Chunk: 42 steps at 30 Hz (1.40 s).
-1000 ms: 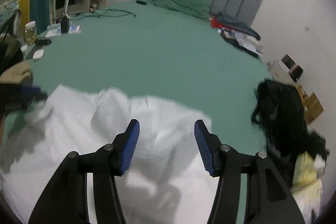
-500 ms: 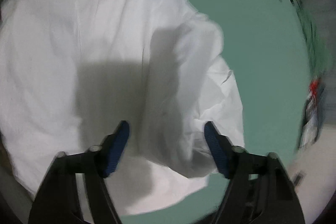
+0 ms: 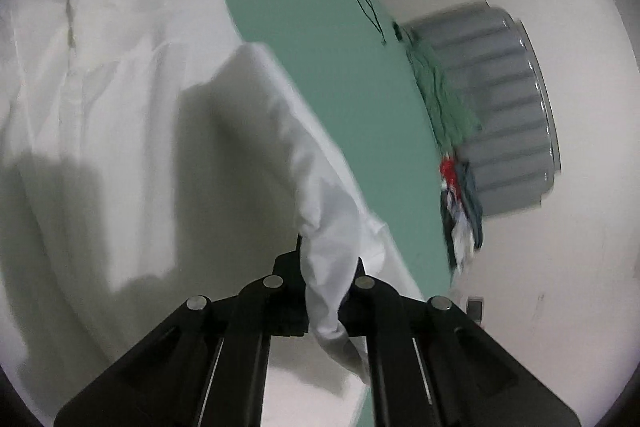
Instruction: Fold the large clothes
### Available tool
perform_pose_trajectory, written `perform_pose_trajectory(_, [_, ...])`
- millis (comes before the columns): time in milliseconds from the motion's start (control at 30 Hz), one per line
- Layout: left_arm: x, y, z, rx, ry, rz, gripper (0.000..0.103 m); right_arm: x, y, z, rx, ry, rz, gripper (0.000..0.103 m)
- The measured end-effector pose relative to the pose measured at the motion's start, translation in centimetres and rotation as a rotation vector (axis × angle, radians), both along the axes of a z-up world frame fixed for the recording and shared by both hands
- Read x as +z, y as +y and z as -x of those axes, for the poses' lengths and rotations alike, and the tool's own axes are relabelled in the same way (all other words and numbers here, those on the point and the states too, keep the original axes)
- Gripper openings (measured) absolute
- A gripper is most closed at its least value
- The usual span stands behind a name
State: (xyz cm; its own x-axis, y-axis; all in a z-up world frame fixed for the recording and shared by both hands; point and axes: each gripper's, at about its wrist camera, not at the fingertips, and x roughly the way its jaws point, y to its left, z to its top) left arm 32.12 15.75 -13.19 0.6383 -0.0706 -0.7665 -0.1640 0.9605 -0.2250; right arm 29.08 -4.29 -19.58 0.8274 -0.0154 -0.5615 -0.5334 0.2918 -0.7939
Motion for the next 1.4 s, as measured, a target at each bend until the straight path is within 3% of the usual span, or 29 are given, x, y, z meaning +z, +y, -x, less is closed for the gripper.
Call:
perform_pose_trajectory(100, [-0.2, -0.7, -0.1, -0.016, -0.003, 0.009, 0.038, -1.0, 0.1, 1.3, -0.073, 0.039, -0.079, 0.008])
perform_pose_trajectory(167, [-0.5, -1.5, -0.2, -0.039, -0.001, 0.018, 0.038, -0.4, -0.5, 1.6, -0.152, 0.117, -0.194, 0.024])
perform_pose_trajectory(233, [-1.0, -2.5, -0.4, -0.058, -0.002, 0.026, 0.038, 0.2, -1.6, 2.3, -0.187, 0.158, -0.274, 0.07])
perform_pose_trajectory(267, [-1.2, -3.1, -0.5, -0.07, -0.004, 0.031, 0.038, 0.5, -2.2, 2.6, -0.182, 0.161, -0.298, 0.074])
perform_pose_trajectory(333, [-1.7, -4.1, -0.8, -0.095, -0.007, 0.043, 0.038, 1.2, -3.0, 4.1, -0.133, 0.178, -0.365, 0.075])
perform_pose_trajectory(467, [-1.2, -6.1, -1.2, -0.125, -0.05, 0.074, 0.038, 2.0, -4.1, 5.5, -0.083, 0.207, -0.405, 0.076])
perform_pose_trajectory(633, [-0.2, -9.2, -1.0, -0.211, -0.117, 0.028, 0.038, 4.2, -5.2, 5.7, -0.022, 0.207, -0.426, 0.076])
perform_pose_trajectory(767, [-1.7, -11.1, -1.4, -0.253, -0.072, -0.02, 0.038, 8.0, -6.9, 3.1, -0.044, 0.112, -0.505, 0.076])
perform_pose_trajectory(867, [-2.7, -12.3, -1.2, -0.285, -0.034, -0.047, 0.038, 9.6, -8.6, -1.5, -0.141, 0.067, -0.549, 0.076])
perform_pose_trajectory(1033, [-3.2, -12.7, -0.8, -0.314, -0.018, -0.065, 0.038, 9.3, -11.8, -10.4, -0.329, 0.194, -0.652, 0.076])
perform_pose_trajectory(1100, [-3.0, -12.5, -0.7, -0.315, -0.023, -0.076, 0.038, 8.9, -12.4, -12.9, -0.331, 0.249, -0.653, 0.076])
perform_pose_trajectory(1200, [-2.4, -11.8, -0.9, -0.302, -0.043, -0.091, 0.038, 9.4, -12.6, -13.4, -0.224, 0.336, -0.63, 0.076])
perform_pose_trajectory(1300, [-2.3, -10.8, -1.2, -0.27, -0.048, -0.079, 0.038, 10.0, -12.5, -13.3, -0.077, 0.503, -0.592, 0.076])
perform_pose_trajectory(1400, [-2.5, -9.7, -1.5, -0.238, -0.038, -0.068, 0.038, 9.9, -11.2, -11.6, 0.065, 0.62, -0.471, 0.076])
